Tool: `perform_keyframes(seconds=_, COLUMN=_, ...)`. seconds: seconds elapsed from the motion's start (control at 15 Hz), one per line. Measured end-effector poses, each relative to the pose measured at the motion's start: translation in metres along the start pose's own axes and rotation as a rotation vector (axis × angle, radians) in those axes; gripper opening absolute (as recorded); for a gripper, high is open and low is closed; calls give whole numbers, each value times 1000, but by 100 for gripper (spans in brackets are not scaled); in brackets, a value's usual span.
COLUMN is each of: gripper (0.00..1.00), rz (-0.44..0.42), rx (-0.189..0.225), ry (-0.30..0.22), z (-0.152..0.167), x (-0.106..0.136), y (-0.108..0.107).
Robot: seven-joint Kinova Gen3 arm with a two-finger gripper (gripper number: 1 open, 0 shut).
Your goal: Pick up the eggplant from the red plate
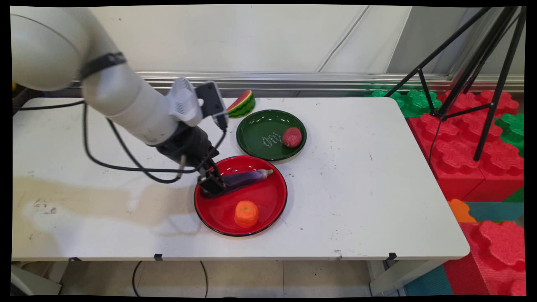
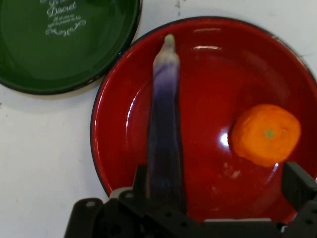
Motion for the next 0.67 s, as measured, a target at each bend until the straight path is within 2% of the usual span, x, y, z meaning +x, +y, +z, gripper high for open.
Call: perform_keyframes(seconds=0.67, gripper=100, rz=-50, rx=6, ry=-83, z=65, x=15, y=-15)
